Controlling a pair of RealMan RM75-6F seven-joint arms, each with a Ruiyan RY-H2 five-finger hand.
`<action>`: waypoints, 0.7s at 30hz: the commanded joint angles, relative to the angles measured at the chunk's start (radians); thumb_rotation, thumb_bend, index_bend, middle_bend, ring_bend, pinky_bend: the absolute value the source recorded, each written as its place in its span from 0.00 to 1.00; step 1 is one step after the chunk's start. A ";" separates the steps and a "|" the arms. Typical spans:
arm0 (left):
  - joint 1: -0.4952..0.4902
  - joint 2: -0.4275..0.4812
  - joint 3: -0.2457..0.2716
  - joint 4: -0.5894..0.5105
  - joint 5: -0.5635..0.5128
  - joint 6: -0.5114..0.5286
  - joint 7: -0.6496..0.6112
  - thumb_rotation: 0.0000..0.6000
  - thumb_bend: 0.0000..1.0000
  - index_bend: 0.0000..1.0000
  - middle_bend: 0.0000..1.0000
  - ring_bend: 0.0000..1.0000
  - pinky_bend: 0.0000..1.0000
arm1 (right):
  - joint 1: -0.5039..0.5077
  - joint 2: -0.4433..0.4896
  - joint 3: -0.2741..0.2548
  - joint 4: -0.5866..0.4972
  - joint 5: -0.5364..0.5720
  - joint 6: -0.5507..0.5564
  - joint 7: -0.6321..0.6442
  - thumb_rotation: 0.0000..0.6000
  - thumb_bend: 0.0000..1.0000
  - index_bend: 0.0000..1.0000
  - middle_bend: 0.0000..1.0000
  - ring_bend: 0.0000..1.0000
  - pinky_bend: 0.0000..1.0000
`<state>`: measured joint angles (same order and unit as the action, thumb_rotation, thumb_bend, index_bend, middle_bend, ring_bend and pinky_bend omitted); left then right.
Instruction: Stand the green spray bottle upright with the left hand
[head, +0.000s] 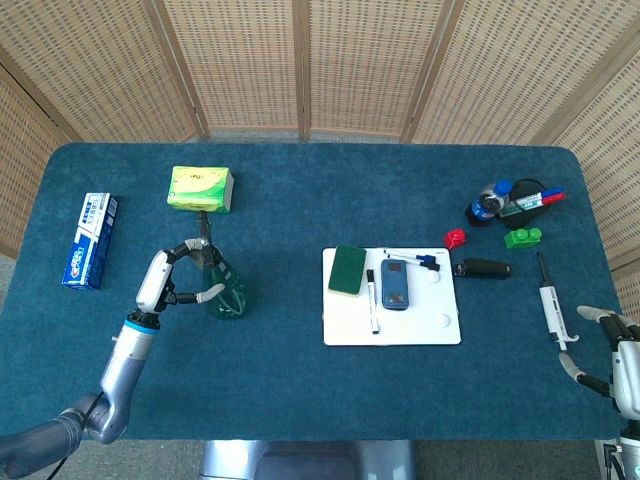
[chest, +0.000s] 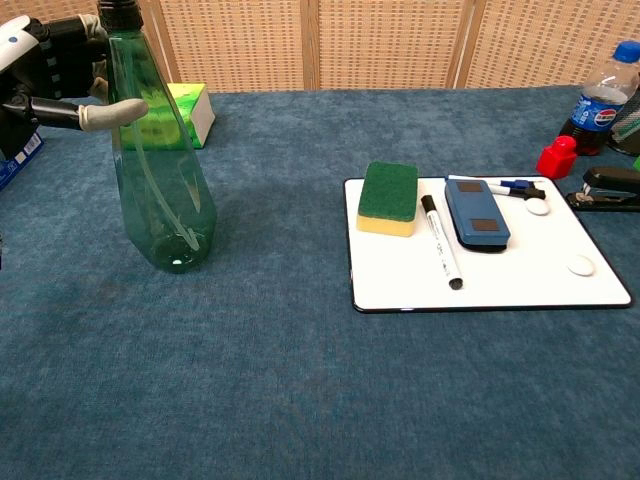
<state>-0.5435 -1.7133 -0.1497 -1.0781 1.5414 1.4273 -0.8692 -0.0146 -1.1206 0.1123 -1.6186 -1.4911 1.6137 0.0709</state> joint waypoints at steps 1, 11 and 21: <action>0.003 -0.002 0.002 0.005 0.002 0.003 -0.002 1.00 0.32 0.49 0.48 0.44 0.51 | 0.000 0.000 0.000 0.000 0.000 0.000 -0.001 1.00 0.23 0.29 0.37 0.31 0.35; 0.013 -0.009 0.015 0.024 0.013 0.016 0.001 1.00 0.32 0.42 0.39 0.40 0.47 | -0.001 0.000 0.001 0.000 -0.002 0.003 -0.003 1.00 0.23 0.29 0.37 0.31 0.35; 0.023 -0.011 0.019 0.034 0.014 0.024 0.003 0.74 0.32 0.33 0.30 0.36 0.44 | 0.000 -0.001 0.002 0.001 -0.003 0.004 -0.007 1.00 0.23 0.29 0.38 0.31 0.35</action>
<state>-0.5211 -1.7241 -0.1307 -1.0441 1.5561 1.4508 -0.8659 -0.0145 -1.1217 0.1138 -1.6175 -1.4941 1.6181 0.0642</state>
